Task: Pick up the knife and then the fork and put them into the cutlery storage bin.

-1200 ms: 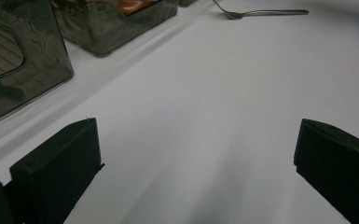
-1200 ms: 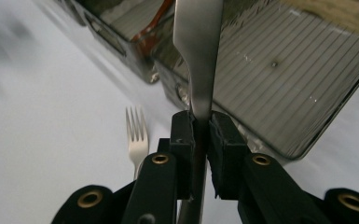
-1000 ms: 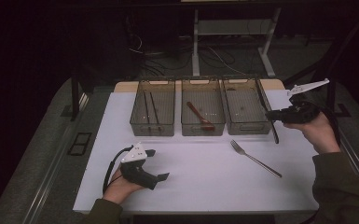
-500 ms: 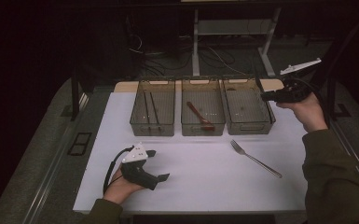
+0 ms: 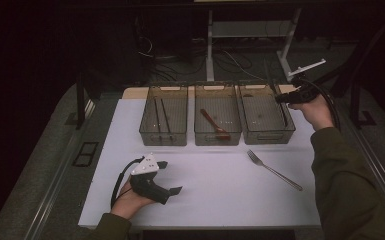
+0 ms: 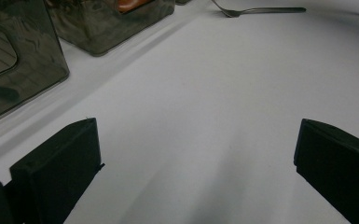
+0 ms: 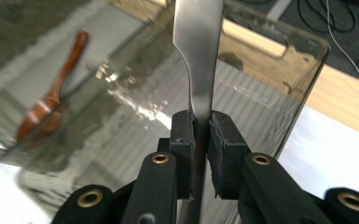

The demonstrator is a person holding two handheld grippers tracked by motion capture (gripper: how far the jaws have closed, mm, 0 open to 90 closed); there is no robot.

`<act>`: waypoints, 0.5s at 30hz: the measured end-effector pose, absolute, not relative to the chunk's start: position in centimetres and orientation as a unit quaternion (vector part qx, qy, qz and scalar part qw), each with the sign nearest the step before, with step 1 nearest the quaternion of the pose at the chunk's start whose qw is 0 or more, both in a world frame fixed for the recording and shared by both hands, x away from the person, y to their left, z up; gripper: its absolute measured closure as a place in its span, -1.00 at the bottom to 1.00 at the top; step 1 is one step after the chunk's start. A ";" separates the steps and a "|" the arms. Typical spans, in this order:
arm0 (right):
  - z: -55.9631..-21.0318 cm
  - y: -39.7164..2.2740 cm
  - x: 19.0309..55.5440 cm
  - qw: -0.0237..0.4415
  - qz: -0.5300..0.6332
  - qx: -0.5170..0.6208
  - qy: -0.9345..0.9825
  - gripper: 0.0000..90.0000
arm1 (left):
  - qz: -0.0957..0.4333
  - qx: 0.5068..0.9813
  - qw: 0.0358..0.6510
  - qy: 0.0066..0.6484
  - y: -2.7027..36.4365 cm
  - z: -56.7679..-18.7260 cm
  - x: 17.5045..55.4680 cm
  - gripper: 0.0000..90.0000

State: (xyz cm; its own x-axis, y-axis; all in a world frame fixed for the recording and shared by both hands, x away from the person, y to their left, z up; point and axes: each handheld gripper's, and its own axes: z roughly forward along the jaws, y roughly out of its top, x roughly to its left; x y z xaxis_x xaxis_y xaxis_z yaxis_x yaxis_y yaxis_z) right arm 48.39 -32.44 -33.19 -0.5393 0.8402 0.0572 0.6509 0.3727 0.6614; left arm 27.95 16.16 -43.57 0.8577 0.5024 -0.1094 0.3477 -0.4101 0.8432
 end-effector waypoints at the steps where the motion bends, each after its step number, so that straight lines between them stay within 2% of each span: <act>1: -33.5 -32.4 48.6 0.150 0.317 0.459 0.817 0.77 | 0.080 0.837 0.479 0.254 16.2 -43.6 27.9 -1.00; 15: -36.7 -32.0 49.5 0.132 0.265 0.469 0.832 0.76 | 0.079 0.836 0.480 0.253 16.2 -43.6 27.9 -1.00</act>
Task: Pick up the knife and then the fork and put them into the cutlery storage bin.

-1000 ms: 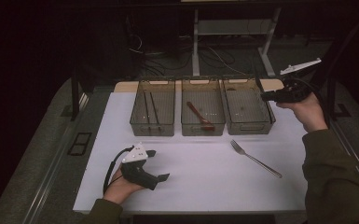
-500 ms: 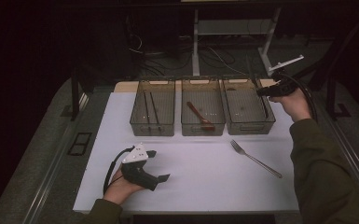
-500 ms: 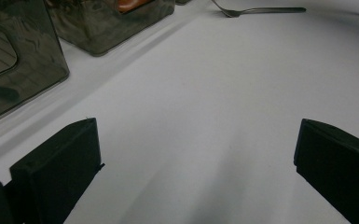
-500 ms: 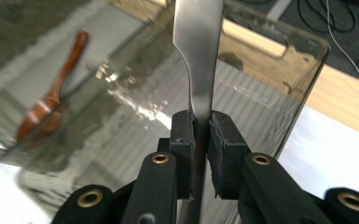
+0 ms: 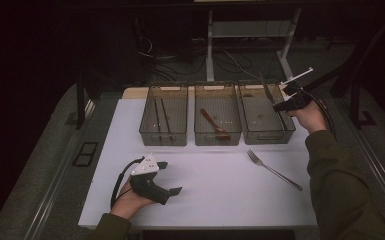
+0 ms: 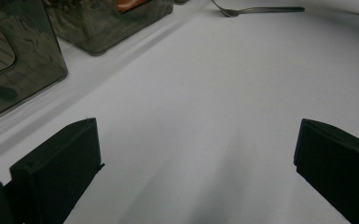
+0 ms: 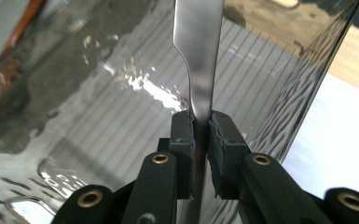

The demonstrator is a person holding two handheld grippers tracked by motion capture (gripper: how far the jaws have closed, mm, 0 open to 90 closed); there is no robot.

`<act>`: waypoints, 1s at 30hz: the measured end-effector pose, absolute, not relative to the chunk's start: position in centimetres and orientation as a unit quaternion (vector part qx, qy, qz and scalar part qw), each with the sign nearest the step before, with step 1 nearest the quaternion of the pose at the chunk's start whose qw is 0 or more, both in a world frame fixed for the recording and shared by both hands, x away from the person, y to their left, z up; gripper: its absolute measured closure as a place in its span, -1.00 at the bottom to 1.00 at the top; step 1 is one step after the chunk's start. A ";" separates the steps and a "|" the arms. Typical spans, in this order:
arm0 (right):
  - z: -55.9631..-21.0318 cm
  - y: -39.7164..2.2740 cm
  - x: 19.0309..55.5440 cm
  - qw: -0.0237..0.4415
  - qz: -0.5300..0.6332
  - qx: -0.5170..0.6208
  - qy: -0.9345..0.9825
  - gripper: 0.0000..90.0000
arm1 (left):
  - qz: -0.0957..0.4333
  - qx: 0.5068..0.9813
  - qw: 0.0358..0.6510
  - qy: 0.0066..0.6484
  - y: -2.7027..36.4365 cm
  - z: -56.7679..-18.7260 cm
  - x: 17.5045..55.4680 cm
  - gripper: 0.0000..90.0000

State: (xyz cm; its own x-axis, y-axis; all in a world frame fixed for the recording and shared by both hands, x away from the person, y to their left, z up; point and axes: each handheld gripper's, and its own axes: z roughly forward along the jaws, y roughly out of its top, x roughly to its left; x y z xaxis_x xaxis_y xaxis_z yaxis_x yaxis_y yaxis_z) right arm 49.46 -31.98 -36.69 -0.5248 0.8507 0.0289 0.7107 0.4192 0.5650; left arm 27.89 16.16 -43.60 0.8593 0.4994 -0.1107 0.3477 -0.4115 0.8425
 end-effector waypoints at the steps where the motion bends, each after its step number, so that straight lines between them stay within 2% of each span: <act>1: -36.9 -32.0 49.5 0.132 0.261 0.470 0.833 0.77 | 0.079 0.837 0.479 0.253 16.2 -43.6 27.9 -1.00; 16: -38.9 -31.0 49.8 0.084 0.212 0.463 0.857 0.76 | 0.077 0.837 0.479 0.253 16.1 -43.6 27.9 -1.00; 20: -39.1 -30.8 49.7 0.089 0.212 0.458 0.859 0.72 | 0.077 0.837 0.479 0.252 16.2 -43.6 27.9 -1.00; 26: -37.9 -31.0 49.2 0.095 0.264 0.458 0.844 0.52 | 0.077 0.838 0.477 0.252 16.1 -43.6 27.8 -1.00; 30: -37.0 -31.3 48.4 0.101 0.302 0.452 0.833 0.27 | 0.078 0.839 0.477 0.251 16.1 -43.6 27.8 -1.00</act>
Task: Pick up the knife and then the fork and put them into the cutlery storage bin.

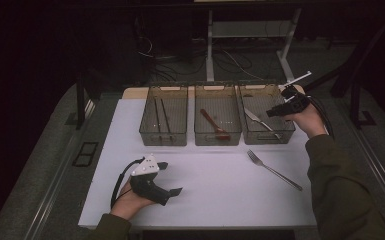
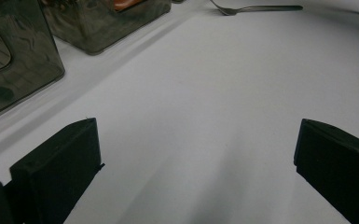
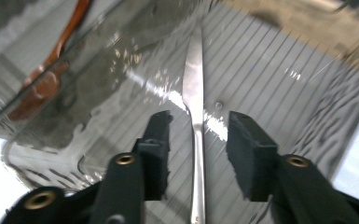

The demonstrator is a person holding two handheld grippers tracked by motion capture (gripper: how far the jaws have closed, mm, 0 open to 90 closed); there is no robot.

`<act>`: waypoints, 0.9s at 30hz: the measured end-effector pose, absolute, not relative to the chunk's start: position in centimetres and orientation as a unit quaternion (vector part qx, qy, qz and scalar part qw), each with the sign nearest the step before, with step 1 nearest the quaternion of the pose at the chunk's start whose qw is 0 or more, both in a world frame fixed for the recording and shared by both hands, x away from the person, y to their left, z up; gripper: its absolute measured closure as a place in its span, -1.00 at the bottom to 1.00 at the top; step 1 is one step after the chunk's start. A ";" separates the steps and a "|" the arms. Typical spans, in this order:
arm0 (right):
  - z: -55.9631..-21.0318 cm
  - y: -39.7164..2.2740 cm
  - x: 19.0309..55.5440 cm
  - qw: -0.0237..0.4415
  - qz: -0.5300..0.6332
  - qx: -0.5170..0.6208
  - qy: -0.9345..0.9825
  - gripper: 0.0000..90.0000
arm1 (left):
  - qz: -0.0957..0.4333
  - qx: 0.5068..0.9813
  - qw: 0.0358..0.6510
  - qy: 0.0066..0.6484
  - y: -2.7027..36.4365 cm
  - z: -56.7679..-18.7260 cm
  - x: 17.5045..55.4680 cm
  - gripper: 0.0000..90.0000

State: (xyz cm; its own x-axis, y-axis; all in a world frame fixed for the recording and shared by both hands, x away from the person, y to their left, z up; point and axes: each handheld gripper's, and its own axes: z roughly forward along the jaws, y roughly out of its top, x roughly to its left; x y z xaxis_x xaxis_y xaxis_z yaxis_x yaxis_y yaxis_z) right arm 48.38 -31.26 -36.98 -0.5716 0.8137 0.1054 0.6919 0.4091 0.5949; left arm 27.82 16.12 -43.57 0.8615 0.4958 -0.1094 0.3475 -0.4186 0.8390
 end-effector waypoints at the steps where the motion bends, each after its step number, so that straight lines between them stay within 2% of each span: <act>1: -36.8 -31.4 48.0 0.113 0.309 0.453 0.829 0.22 | 0.078 0.838 0.477 0.251 16.1 -43.6 27.8 -1.00; 9: -35.8 -32.2 45.0 0.090 0.359 0.454 0.810 0.09 | 0.077 0.839 0.476 0.250 16.0 -43.6 27.7 -1.00; 22: -35.0 -31.9 39.6 0.105 0.386 0.420 0.815 -0.12 | 0.077 0.839 0.476 0.252 15.9 -43.6 27.7 -1.00; 27: -35.4 -31.5 37.8 0.088 0.387 0.416 0.819 -0.20 | 0.077 0.839 0.475 0.252 15.9 -43.6 27.6 -1.00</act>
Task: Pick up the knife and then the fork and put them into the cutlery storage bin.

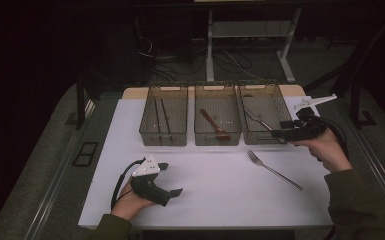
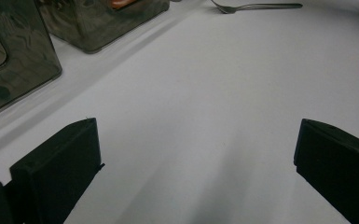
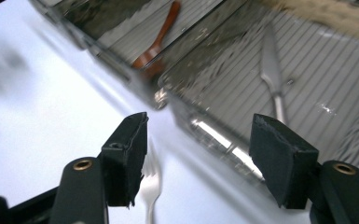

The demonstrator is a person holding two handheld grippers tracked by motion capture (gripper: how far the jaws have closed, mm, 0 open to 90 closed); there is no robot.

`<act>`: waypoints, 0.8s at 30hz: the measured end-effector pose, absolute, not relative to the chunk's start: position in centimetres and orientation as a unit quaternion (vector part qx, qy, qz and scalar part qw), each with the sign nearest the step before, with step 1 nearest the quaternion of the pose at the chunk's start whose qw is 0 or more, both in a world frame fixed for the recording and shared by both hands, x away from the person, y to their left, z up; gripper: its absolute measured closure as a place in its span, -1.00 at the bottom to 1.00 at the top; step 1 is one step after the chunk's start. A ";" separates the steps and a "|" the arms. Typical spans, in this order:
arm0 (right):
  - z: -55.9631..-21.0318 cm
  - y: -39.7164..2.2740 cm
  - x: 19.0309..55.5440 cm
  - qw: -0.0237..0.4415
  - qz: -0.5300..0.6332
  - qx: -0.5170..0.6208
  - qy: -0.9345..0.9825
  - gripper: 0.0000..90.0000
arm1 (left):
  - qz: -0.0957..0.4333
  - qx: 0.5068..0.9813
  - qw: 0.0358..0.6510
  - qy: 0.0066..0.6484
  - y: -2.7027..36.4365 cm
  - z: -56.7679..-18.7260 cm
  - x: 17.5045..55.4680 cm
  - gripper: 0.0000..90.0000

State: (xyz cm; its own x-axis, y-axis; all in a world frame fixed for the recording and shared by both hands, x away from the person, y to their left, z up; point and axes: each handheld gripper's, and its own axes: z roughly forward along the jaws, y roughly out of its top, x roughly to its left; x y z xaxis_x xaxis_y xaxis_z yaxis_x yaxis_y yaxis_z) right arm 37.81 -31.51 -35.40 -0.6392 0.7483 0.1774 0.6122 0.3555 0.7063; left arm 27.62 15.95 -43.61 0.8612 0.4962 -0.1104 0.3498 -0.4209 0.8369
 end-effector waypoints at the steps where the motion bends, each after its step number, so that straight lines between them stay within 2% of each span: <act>1: -35.5 -31.4 37.5 0.084 0.385 0.414 0.820 -0.20 | 0.078 0.839 0.476 0.252 15.9 -43.6 27.6 -1.00; 16: -38.0 -29.9 34.3 0.075 0.321 0.394 0.858 -0.06 | 0.081 0.839 0.475 0.253 16.3 -43.6 27.7 -1.00; 24: -39.0 -28.6 34.4 0.049 0.250 0.373 0.892 0.17 | 0.081 0.839 0.475 0.254 16.3 -43.6 27.7 -1.00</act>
State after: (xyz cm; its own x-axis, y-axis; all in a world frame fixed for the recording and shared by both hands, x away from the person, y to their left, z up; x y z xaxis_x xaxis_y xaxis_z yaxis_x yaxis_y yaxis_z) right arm 34.36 -28.56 -38.99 -0.7174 0.6896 0.0987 0.6403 0.5969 0.4834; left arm 27.71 16.31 -43.60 0.8584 0.5020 -0.1056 0.3490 -0.4205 0.8375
